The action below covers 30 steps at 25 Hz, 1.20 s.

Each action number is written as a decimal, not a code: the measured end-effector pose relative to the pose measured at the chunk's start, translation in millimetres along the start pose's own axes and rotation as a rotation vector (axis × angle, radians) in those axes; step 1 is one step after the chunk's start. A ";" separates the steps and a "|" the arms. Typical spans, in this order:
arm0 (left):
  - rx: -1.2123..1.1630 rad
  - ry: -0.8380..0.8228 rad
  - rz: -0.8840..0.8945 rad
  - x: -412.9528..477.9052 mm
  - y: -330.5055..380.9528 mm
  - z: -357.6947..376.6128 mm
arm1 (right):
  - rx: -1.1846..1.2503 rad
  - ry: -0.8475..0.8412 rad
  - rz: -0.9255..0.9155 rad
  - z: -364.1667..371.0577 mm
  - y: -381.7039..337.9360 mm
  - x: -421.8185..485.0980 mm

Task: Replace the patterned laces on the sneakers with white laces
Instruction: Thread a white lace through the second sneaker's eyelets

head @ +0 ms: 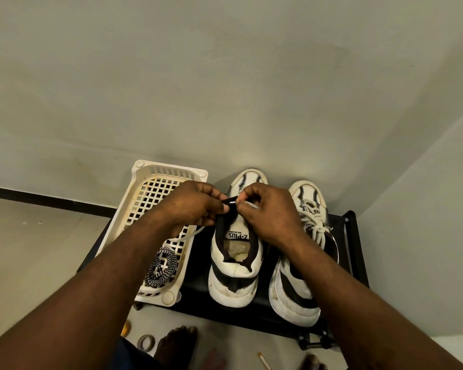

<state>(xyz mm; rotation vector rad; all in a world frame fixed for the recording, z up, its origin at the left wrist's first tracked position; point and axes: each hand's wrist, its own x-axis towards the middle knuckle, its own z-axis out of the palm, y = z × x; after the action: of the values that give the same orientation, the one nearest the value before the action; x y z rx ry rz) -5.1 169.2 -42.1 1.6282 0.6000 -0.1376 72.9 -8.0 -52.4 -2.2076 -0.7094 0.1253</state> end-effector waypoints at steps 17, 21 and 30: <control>0.006 0.117 0.050 -1.0 -0.5 15.9 | -0.074 0.010 -0.087 9.5 9.0 4.8; 0.429 0.449 0.306 -3.0 4.6 26.5 | -0.277 -0.019 -0.118 5.3 7.8 5.4; -0.072 0.010 0.230 -29.5 32.1 -7.3 | -0.368 -0.046 -0.095 4.2 10.3 6.4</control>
<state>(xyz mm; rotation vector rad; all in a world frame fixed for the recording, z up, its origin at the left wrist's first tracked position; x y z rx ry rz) -17.5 166.4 0.2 1.6160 0.4166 0.0602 81.6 -7.2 -61.8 -2.5191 -0.9220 -0.0038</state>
